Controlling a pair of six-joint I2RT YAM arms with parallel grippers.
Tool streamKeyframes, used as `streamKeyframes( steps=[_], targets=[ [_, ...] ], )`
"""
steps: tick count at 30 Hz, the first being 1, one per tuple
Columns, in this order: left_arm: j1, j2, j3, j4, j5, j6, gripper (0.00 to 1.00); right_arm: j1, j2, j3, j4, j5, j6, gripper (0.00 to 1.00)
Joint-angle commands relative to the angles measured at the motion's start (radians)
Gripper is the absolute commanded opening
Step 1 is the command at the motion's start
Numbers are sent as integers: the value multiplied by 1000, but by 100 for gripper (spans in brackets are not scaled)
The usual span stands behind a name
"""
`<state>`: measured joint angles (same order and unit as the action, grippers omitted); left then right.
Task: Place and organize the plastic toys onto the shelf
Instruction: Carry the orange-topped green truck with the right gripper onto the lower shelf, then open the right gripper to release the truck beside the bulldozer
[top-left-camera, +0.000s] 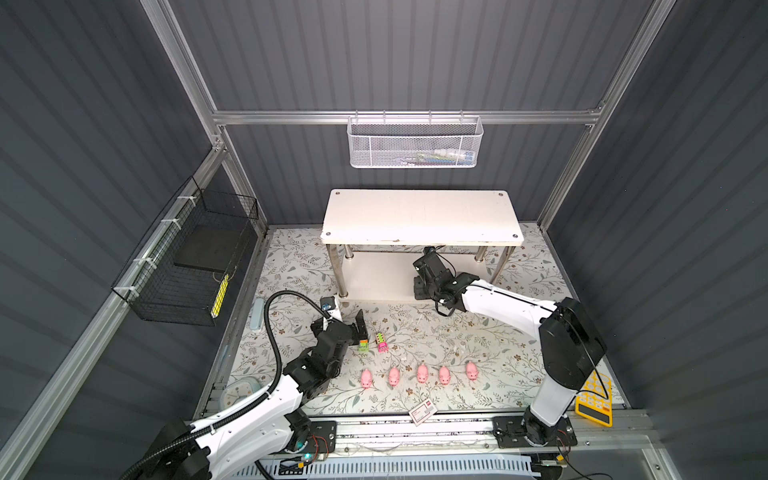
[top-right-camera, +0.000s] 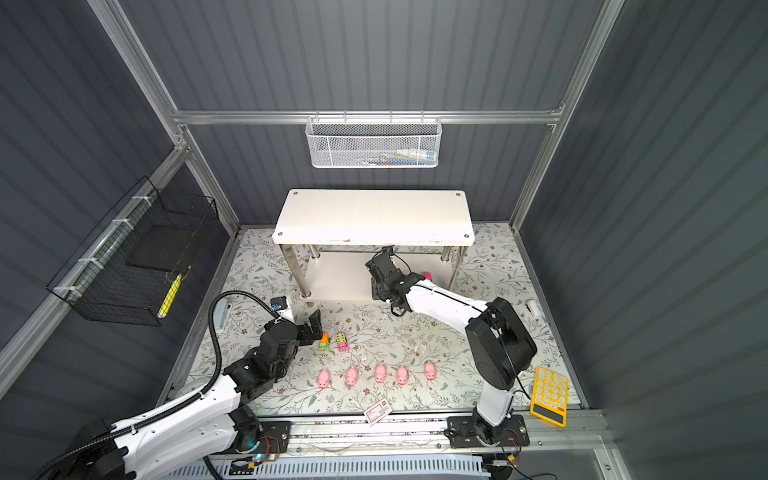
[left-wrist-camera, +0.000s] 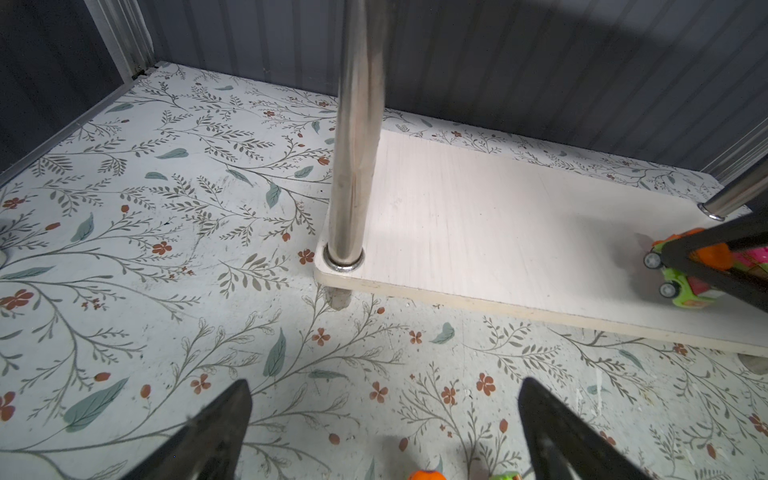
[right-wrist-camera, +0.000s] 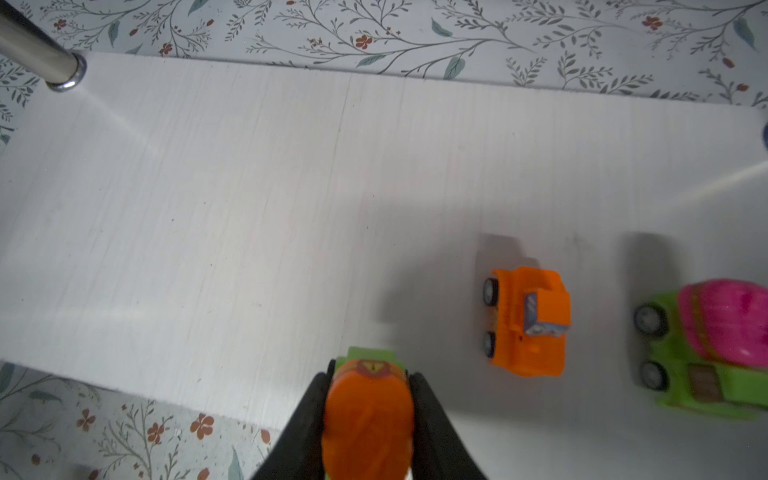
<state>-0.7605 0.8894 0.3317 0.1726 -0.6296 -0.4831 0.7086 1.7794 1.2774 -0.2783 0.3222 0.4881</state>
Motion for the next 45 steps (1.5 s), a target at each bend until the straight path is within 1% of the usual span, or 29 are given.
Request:
streamKeyframes(
  steps=[1,11,25,28,34,40,45],
  targets=[
    [-5,-5,-11,-16,-15,-5,100,-23,31,43,44,20,-16,34],
    [-5,3,-10,-15,-21,-6,100,-61,108,106,48,-6,-20,34],
    [-5,39,-3,5,-13,-11,100,-74,143,111,46,-31,-8,34],
    [-5,36,-5,4,-15,-12,100,-75,138,111,48,-34,-8,37],
    [-5,29,-6,-2,-16,-14,100,-74,119,107,55,-37,-10,49],
    [-5,28,-6,-4,-17,-14,100,-73,46,63,95,-57,-8,54],
    [-4,37,0,-4,-15,-12,100,-69,-31,0,135,-82,-3,56]
  ],
)
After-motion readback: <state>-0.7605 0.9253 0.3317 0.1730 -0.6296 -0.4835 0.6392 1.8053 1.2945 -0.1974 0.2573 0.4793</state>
